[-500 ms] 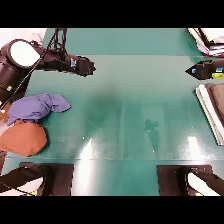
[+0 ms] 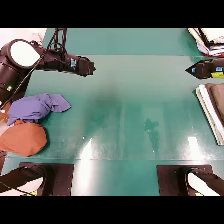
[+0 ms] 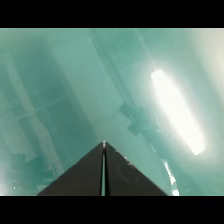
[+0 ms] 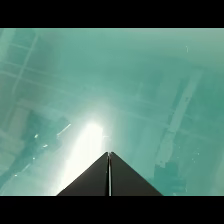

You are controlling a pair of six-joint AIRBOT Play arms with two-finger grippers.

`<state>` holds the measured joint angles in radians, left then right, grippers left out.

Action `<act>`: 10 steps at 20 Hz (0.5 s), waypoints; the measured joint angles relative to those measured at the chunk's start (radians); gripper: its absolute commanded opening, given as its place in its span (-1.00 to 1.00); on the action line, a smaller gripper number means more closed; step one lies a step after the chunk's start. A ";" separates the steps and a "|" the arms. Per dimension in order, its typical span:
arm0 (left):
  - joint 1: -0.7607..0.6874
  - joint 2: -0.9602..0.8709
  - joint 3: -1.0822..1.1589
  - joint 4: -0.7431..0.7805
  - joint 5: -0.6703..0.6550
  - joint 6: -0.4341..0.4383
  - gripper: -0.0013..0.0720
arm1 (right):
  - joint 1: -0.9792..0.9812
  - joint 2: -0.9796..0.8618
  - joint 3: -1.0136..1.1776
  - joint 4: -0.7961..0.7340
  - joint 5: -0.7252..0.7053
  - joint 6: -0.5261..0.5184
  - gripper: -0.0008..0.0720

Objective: Fold the shirts.

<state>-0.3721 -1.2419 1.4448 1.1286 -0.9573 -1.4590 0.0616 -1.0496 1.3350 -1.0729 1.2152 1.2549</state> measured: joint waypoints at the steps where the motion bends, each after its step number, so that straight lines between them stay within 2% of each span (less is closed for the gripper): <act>1: 0.000 0.000 0.000 0.000 0.000 0.000 -0.90 | 0.000 0.000 0.000 0.000 0.000 0.000 -0.94; 6: 0.015 0.005 0.005 0.011 0.005 0.000 -0.90 | 0.000 0.000 0.000 0.000 0.008 0.000 -0.94; 10: 0.130 0.059 -0.007 0.137 -0.168 0.000 -0.90 | 0.000 0.000 0.000 0.004 0.018 0.001 -0.94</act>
<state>-0.2420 -1.1831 1.4376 1.2659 -1.1252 -1.4590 0.0616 -1.0496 1.3350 -1.0687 1.2327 1.2556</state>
